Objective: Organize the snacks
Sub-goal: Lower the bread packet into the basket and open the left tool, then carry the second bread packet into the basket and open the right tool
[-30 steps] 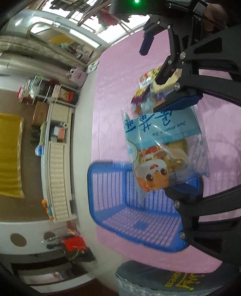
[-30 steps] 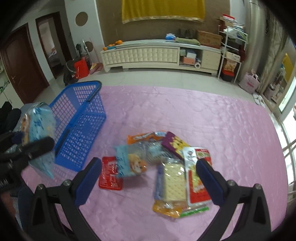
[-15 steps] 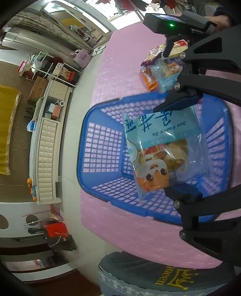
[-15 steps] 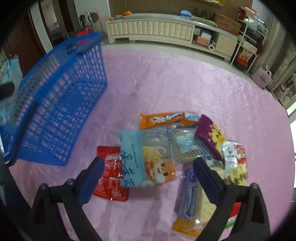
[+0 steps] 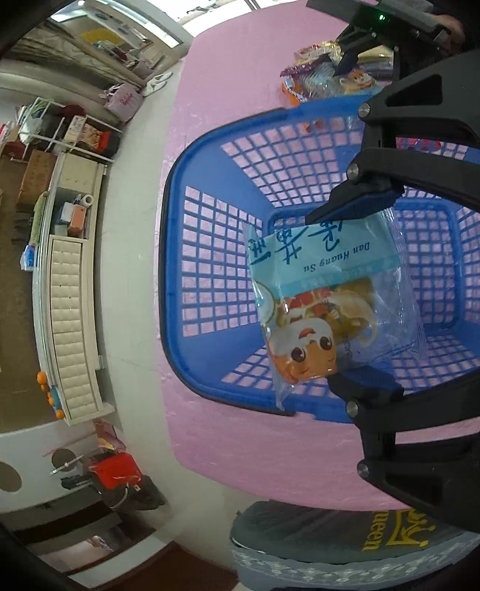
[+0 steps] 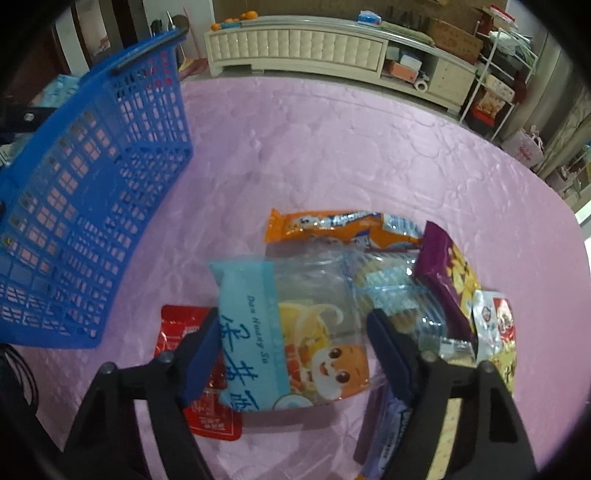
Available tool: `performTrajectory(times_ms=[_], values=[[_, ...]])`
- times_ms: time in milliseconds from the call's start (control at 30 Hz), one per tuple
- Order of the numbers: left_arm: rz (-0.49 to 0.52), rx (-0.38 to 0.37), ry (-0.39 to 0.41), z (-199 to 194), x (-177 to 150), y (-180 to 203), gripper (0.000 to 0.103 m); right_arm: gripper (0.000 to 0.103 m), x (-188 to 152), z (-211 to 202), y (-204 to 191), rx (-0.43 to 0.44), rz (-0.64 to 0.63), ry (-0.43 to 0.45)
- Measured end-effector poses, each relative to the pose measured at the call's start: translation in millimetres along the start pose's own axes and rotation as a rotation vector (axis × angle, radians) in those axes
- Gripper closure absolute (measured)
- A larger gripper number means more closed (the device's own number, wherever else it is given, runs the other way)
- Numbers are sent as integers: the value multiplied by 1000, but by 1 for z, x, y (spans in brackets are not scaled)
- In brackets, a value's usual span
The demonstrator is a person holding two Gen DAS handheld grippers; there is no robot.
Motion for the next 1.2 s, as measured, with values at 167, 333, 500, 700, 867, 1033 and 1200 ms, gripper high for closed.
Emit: performTrajectory(times_ms=[167,333,500,700,867,1033,1200], values=[[40,44,-34,20,1,0,37,31,1,-1,-4,10,-8,21],[89,73,-31,27,6,7,33,33,1,-9,-7,61,30,23],[88,85,-43,28,11,7,22,33,4,-33,-8,107,62,47],[63,40,6,3,-1,7,22,33,3,-57,-8,94,58,71],[56,2,76,-39,-15,9,22,33,11,-81,-11,84,53,103],[38,-35,145,-80,-28,3,23,33,23,-117,-26,69,24,150],[35,-56,214,-119,-39,-6,23,33,48,-153,-48,76,-16,207]])
Point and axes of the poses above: each gripper's, at about its wrist camera, not at the fingertips, and z roughly the way its jaws point, y to its right, x to its top, the point moved 10 cm from there along z, roughly the way its jaws point, and after that the axes turned 5 degrees about -x, right-handed, at the moved point
